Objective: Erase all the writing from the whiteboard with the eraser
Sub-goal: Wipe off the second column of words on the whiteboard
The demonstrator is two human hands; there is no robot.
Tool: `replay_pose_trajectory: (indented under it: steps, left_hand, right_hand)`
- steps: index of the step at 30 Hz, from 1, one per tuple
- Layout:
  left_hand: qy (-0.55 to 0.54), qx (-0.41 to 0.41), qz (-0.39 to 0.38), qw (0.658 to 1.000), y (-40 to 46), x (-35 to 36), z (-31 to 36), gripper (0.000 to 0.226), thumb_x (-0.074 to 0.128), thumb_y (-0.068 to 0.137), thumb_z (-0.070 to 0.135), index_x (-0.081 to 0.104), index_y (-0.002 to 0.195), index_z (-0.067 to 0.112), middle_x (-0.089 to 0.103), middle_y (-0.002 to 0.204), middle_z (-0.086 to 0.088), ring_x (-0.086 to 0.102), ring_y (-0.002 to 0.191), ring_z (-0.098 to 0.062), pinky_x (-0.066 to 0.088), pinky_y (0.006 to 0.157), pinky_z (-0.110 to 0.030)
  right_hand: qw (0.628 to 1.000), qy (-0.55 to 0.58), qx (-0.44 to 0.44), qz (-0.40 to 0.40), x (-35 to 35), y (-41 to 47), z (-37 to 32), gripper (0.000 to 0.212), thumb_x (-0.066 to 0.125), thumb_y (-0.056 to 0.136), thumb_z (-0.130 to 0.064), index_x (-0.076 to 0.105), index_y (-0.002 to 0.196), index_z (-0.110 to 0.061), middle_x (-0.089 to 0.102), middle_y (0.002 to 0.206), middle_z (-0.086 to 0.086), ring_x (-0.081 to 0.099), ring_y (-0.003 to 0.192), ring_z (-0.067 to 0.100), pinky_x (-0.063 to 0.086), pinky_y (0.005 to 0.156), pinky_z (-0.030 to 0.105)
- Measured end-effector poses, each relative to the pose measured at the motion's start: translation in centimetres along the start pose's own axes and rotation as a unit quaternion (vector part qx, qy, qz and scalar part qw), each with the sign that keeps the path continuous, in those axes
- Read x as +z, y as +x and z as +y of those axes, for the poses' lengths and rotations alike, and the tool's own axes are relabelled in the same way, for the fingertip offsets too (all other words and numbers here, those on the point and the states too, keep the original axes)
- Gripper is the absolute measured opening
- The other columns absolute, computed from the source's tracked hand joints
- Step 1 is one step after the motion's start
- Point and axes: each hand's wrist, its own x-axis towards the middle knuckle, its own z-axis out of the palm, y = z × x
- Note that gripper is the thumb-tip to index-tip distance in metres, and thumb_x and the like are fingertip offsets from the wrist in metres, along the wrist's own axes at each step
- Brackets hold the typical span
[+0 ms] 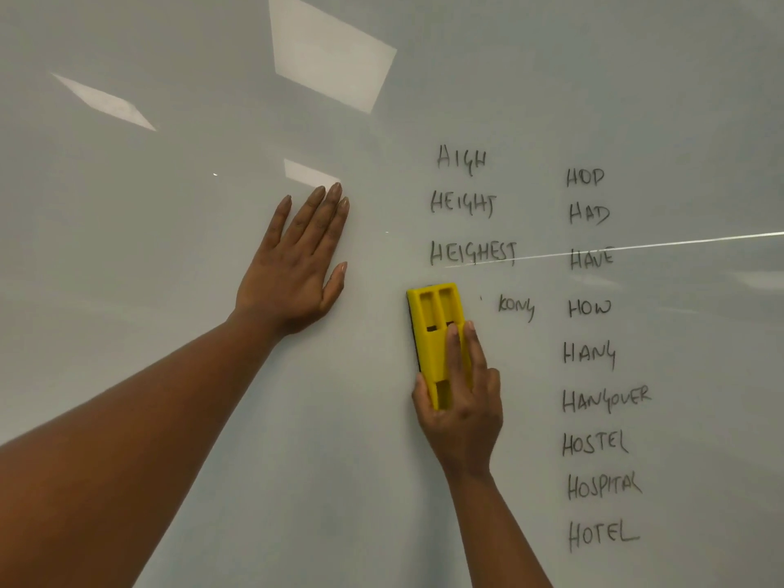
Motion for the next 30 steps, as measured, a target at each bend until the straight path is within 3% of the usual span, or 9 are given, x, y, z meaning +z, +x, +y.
replay_pose_trajectory:
  steps: [4,8,15,19,21,24,27,30]
  left_hand:
    - [0.001,-0.004,0.0,1.0,0.0,0.0,0.0,0.064,0.021,0.094,0.035,0.017,0.149,0.002,0.015,0.156,-0.013,0.012,0.144,-0.024,0.006,0.117,-0.044]
    - [0.006,-0.004,0.001,1.0,-0.1,0.1,0.0,0.064,0.021,0.094,0.035,0.016,0.149,0.002,0.014,0.156,-0.013,0.011,0.145,-0.024,0.007,0.117,-0.045]
    - [0.001,-0.003,0.002,1.0,-0.1,0.0,0.0,0.063,0.02,0.095,0.036,0.017,0.149,0.002,0.016,0.156,-0.015,0.013,0.144,-0.025,0.007,0.117,-0.044]
    - [-0.002,-0.005,0.002,1.0,-0.1,0.0,0.0,0.063,0.02,0.095,0.035,0.019,0.149,0.003,0.016,0.156,-0.014,0.013,0.144,-0.024,0.007,0.117,-0.044]
    - [-0.004,-0.005,0.005,1.0,-0.2,0.0,0.0,0.062,0.02,0.095,0.035,0.019,0.149,0.003,0.016,0.156,-0.013,0.013,0.144,-0.023,0.007,0.117,-0.043]
    - [-0.004,-0.006,0.009,1.0,-0.2,0.0,0.0,0.062,0.019,0.095,0.034,0.019,0.149,0.003,0.016,0.156,-0.013,0.013,0.144,-0.023,0.007,0.117,-0.043]
    - [-0.005,-0.007,0.01,1.0,-0.2,0.1,-0.1,0.062,0.018,0.095,0.034,0.019,0.149,0.003,0.016,0.156,-0.013,0.013,0.144,-0.023,0.007,0.117,-0.043]
    - [-0.005,-0.008,0.01,1.0,-0.2,0.1,0.0,0.062,0.019,0.095,0.034,0.019,0.149,0.003,0.016,0.156,-0.013,0.013,0.144,-0.023,0.006,0.117,-0.043]
  right_hand:
    - [0.993,0.021,0.109,0.041,0.0,1.3,1.6,0.065,0.052,0.082,-0.039,0.036,0.14,-0.016,0.041,0.142,0.008,0.048,0.085,0.022,0.047,0.067,0.029]
    - [0.974,0.058,0.199,0.096,0.9,3.5,-0.2,0.065,0.053,0.08,-0.036,0.04,0.139,-0.012,0.044,0.14,0.013,0.045,0.097,0.021,0.034,0.08,0.022]
    - [0.999,0.039,-0.02,0.017,1.0,2.7,-2.8,0.065,0.056,0.081,-0.035,0.033,0.14,-0.016,0.032,0.145,0.003,0.044,0.071,0.02,0.041,0.061,0.025]
    - [0.998,0.009,-0.056,0.018,0.5,3.2,-0.4,0.064,0.055,0.08,-0.035,0.037,0.139,-0.016,0.036,0.144,0.003,0.043,0.069,0.02,0.039,0.06,0.025]
    - [0.999,0.008,-0.007,0.032,0.5,3.4,1.2,0.063,0.051,0.082,-0.038,0.037,0.139,-0.014,0.038,0.143,0.006,0.046,0.078,0.021,0.04,0.065,0.025]
    - [0.993,0.021,0.108,0.053,0.1,3.3,3.9,0.067,0.048,0.083,-0.042,0.034,0.142,-0.016,0.038,0.144,0.008,0.049,0.096,0.026,0.05,0.069,0.036]
    - [0.972,0.03,0.217,0.089,-0.2,3.1,4.8,0.069,0.048,0.081,-0.044,0.035,0.142,-0.015,0.039,0.145,0.01,0.051,0.102,0.034,0.047,0.077,0.041]
    - [0.968,0.032,0.228,0.103,0.0,1.9,3.7,0.068,0.049,0.082,-0.041,0.037,0.141,-0.01,0.04,0.143,0.013,0.046,0.107,0.027,0.045,0.083,0.04]
